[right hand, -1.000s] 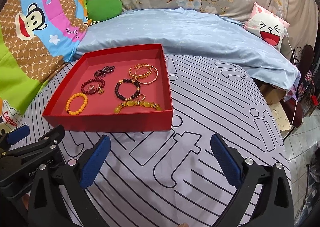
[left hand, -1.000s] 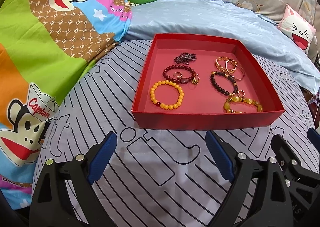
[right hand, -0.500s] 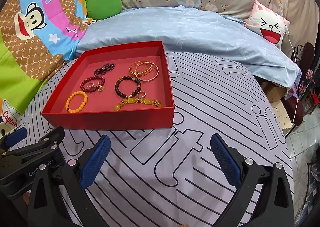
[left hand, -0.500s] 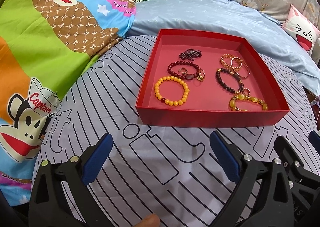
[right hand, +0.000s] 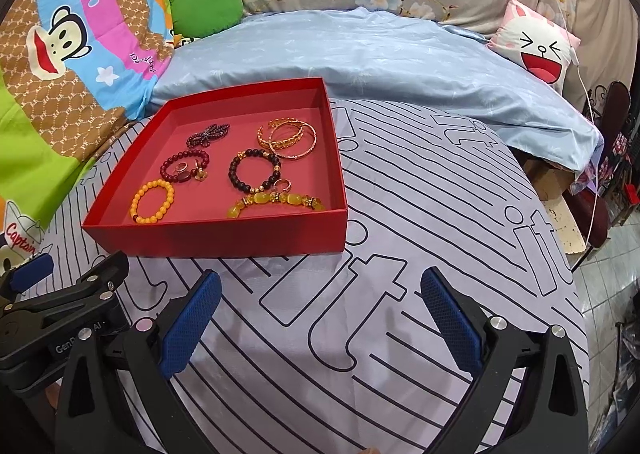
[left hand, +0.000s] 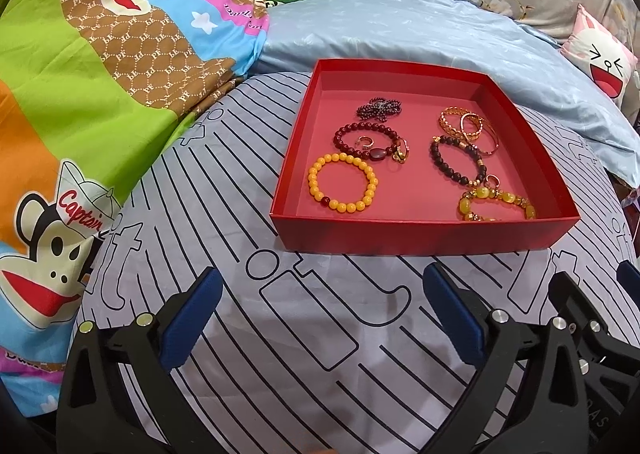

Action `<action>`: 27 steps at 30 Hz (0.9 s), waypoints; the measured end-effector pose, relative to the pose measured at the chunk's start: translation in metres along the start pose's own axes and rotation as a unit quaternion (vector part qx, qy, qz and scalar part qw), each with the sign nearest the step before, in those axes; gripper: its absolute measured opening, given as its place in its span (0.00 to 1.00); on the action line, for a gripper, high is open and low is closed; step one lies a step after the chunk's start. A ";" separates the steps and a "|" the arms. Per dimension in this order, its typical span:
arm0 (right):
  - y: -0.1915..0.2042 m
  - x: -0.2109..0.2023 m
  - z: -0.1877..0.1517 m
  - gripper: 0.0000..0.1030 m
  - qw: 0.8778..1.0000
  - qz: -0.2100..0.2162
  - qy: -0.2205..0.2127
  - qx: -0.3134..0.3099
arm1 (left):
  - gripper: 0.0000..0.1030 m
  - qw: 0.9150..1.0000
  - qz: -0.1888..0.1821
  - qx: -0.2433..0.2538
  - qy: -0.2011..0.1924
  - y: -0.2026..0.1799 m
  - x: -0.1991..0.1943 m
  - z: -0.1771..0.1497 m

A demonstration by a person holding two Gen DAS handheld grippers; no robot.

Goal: Organize jewelry

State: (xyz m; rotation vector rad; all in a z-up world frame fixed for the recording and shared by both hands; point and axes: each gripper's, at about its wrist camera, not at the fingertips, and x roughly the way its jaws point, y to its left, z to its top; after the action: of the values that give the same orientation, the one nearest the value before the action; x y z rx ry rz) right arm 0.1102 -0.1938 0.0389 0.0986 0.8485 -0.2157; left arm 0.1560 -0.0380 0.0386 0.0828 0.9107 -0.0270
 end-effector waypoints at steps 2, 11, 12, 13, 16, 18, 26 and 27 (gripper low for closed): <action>0.000 0.000 0.000 0.94 1.000 0.000 0.000 0.000 | 0.93 1.000 -0.001 -0.001 -0.001 0.000 0.000 0.000; 0.000 0.000 0.000 0.94 1.000 0.001 0.001 0.000 | 0.93 1.000 0.001 -0.005 -0.004 0.001 -0.001 -0.002; 0.000 0.000 -0.001 0.94 1.000 0.000 0.001 0.000 | 0.93 1.000 0.001 -0.004 -0.005 0.001 -0.001 -0.002; 0.000 0.000 0.000 0.94 1.000 0.000 0.001 0.000 | 0.93 1.000 0.001 -0.005 -0.004 0.001 -0.001 -0.002; 0.000 0.000 0.000 0.94 1.000 0.000 0.001 0.000 | 0.93 1.000 0.001 -0.005 -0.004 0.002 -0.001 -0.003; 0.000 0.000 -0.001 0.94 1.000 0.000 0.001 0.001 | 0.93 1.000 0.001 -0.005 -0.003 0.001 -0.001 -0.003; -0.001 0.000 -0.001 0.94 1.000 0.000 0.001 0.001 | 0.93 1.000 0.001 -0.004 -0.004 0.001 -0.001 -0.002; -0.001 0.000 -0.001 0.94 1.000 0.000 0.001 0.001 | 0.93 1.000 0.001 -0.004 -0.004 0.001 -0.001 -0.002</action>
State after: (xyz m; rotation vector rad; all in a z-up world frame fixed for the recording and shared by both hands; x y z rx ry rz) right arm 0.1095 -0.1944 0.0380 0.1016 0.8502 -0.2168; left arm 0.1540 -0.0366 0.0386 0.0760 0.9033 -0.0216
